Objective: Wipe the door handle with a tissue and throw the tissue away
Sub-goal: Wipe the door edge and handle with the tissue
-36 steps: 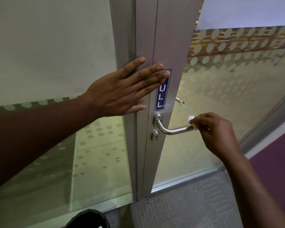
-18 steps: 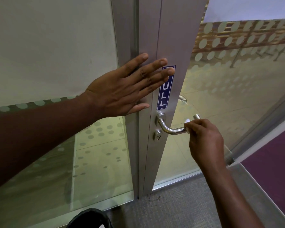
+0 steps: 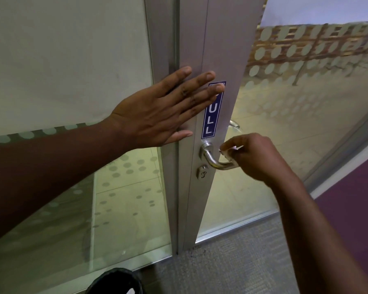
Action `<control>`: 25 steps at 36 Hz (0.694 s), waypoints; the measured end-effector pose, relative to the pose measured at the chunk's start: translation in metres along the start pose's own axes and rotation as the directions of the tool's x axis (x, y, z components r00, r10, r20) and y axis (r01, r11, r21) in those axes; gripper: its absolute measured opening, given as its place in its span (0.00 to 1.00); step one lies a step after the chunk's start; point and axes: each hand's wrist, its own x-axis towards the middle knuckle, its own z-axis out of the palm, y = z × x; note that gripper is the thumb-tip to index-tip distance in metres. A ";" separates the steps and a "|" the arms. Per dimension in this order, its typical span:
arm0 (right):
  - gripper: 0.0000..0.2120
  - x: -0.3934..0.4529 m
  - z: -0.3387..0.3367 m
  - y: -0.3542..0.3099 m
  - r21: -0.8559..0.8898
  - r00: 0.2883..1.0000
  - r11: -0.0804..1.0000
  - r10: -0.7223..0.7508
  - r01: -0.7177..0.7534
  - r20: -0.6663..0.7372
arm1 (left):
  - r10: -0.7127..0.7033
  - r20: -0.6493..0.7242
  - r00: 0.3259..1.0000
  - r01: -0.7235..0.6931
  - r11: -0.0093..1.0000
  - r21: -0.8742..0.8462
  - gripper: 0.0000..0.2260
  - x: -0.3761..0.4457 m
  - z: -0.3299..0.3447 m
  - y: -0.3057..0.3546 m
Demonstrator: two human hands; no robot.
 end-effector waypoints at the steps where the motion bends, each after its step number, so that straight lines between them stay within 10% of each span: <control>1: 0.12 0.006 -0.003 0.001 -0.029 0.999 1.000 -0.008 0.010 0.053 | -0.002 0.002 1.000 0.002 1.000 0.004 0.35 0.000 -0.001 0.000; 17: 0.15 0.011 -0.006 -0.007 -0.365 0.926 0.875 -0.207 0.319 0.315 | -0.016 0.028 0.999 0.017 0.999 -0.029 0.36 0.001 -0.002 -0.001; 25: 0.16 0.004 0.011 -0.019 -0.478 0.871 0.731 -0.449 0.487 0.201 | -0.012 0.031 0.999 0.013 1.000 -0.026 0.36 0.000 -0.002 0.000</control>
